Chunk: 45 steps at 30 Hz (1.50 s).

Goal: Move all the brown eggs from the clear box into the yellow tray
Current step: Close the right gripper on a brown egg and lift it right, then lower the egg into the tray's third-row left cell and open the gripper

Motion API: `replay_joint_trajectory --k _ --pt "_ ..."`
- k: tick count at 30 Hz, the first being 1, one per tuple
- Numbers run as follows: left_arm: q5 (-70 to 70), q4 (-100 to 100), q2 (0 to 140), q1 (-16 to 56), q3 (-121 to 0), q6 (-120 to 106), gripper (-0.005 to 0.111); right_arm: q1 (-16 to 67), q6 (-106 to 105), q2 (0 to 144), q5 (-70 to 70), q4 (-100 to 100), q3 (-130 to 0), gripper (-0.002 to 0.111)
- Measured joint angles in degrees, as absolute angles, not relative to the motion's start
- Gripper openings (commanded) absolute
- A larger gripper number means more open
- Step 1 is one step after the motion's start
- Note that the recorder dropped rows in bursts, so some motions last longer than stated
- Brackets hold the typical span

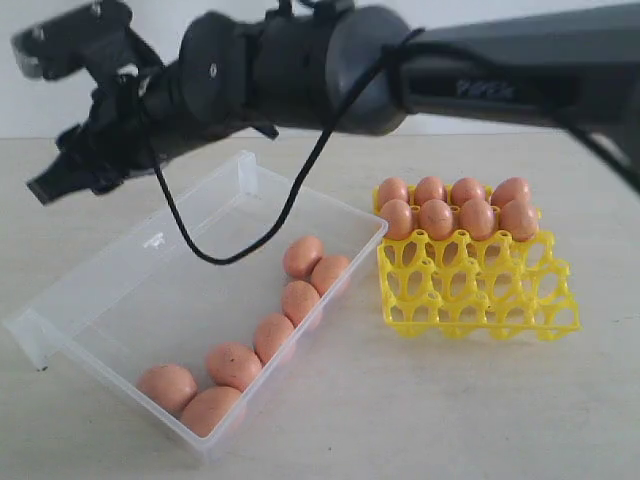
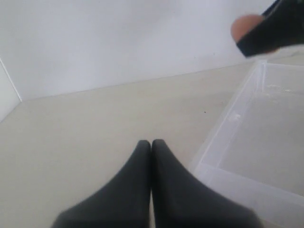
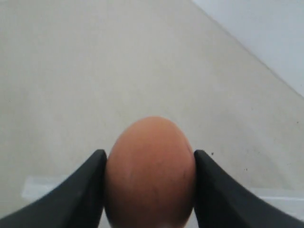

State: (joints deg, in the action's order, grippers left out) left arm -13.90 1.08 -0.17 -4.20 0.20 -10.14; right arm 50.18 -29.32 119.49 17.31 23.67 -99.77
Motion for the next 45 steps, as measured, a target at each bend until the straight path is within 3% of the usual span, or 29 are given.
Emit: replay_joint_trajectory --k 6,9,14,15,18,19,21,23,25,26,27,28,30,38,45 --pt "-13.29 1.08 -0.17 -4.2 0.2 -10.14 -0.004 50.18 -19.5 110.37 20.96 24.26 -99.77 0.0" --pt "-13.29 1.19 -0.17 -4.2 0.2 -10.14 -0.004 50.28 -12.44 105.36 17.7 24.52 -93.4 0.0" --pt "-13.29 1.31 -0.17 -4.2 0.2 -10.14 -0.004 51.98 -7.09 95.36 -5.09 24.41 -70.97 0.0" --pt "-13.29 1.31 -0.17 -4.2 0.2 -10.14 -0.004 52.51 -4.69 90.7 -17.07 24.41 -60.12 0.0" --pt "-13.29 1.31 -0.17 -4.2 0.2 -10.14 -0.004 51.91 -2.63 83.93 -39.79 31.35 -43.28 0.0" --pt "-13.52 1.31 -0.17 -4.2 0.2 -10.14 -0.004 50.62 -1.71 81.84 -50.96 41.18 -37.06 0.0" --pt "-15.13 1.31 -0.17 -4.2 0.2 -10.14 -0.004 45.72 2.09 81.16 -59.75 57.91 -33.38 0.0" --pt "-16.82 1.31 -0.17 -4.2 0.2 -9.27 -0.004 36.39 9.09 81.6 -54.38 58.26 -32.69 0.0" --pt "-18.19 1.4 -0.17 -4.2 0.2 -8.24 -0.004 23.78 24.19 84.66 -48.75 34.32 -33.52 0.0" --pt "-19.17 1.4 -0.17 -4.2 0.2 -7.88 -0.004 15.52 40.25 88.19 -48.86 7.31 -36.15 0.0" --pt "-19.76 1.4 -0.17 -4.2 0.2 -7.74 -0.004 11.15 48.6 90.47 -50.38 -6.96 -38.35 0.0" --pt "-20.19 1.51 -0.17 -4.2 0.2 -7.62 -0.004 4.45 61.46 95.51 -56.19 -30.44 -43.68 0.0" --pt "-20.58 1.51 -0.17 -4.2 0.2 -7.62 -0.004 -1.35 73.52 101.71 -65.66 -56.18 -50.33 0.0" --pt "-20.8 1.51 -0.17 -4.2 0.2 -7.52 -0.004 1.14 79.97 106.97 -67.53 -84.03 -53.06 0.0" --pt "-20.8 1.51 -0.17 -4.2 0.2 -7.21 0.001 7.51 77.71 107.21 -53.42 -87.71 -53.95 0.0"
